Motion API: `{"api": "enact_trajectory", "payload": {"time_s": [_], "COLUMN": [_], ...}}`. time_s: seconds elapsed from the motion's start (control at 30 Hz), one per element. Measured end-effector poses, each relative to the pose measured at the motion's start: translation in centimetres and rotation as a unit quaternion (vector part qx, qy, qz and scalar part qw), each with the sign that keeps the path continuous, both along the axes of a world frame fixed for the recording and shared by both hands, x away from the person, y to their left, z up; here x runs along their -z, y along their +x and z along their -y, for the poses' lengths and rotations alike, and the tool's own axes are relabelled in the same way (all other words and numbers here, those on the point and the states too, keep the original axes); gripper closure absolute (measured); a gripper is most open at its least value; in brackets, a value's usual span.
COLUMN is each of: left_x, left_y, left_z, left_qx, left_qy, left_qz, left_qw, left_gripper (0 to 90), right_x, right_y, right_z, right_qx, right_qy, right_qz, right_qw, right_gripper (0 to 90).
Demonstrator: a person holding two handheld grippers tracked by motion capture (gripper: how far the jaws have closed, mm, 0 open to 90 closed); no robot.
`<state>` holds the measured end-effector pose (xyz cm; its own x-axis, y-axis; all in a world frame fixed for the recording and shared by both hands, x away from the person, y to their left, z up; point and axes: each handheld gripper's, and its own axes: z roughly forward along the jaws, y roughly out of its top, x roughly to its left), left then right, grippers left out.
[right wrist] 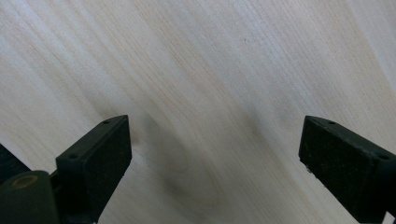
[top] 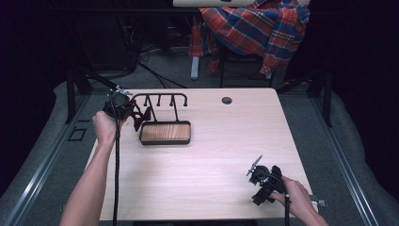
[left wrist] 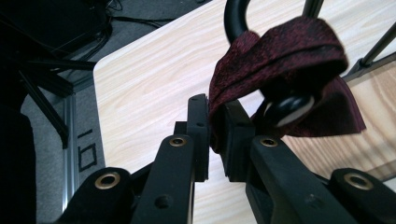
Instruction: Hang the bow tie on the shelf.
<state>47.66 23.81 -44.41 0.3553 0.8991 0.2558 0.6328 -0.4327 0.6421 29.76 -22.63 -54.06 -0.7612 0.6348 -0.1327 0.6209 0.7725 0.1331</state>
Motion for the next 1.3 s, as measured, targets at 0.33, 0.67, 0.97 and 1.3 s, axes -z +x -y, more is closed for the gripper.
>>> {"api": "enact_trajectory", "payload": {"time_s": [0.33, 0.67, 0.97, 1.3], "left_x": [0.5, 1.7, 1.7, 1.0], "left_y": [0.3, 0.2, -0.3, -1.5], "left_z": [0.2, 0.1, -0.5, -1.3], "left_qx": [-0.013, -0.015, -0.029, -0.03], "left_qy": [-0.025, -0.054, -0.055, -0.05], "left_qz": [0.023, 0.009, 0.013, 0.021], "left_qw": [0.9993, 0.9984, 0.998, 0.9981], "left_gripper": [83.8, 76.7, 52.9, 37.2], "right_x": [0.0, 0.0, 0.1, 0.2], "right_y": [0.0, 0.0, 0.0, 0.1], "right_z": [0.0, 0.0, 0.0, 0.0], "right_qx": [0.0, -0.001, -0.001, -0.001], "right_qy": [-0.003, 0.0, -0.001, 0.001], "right_qz": [0.001, -0.001, -0.003, -0.005], "right_qw": [1.0, 1.0, 1.0, 1.0], "right_gripper": [9.2, 9.2, 9.2, 9.1]}}
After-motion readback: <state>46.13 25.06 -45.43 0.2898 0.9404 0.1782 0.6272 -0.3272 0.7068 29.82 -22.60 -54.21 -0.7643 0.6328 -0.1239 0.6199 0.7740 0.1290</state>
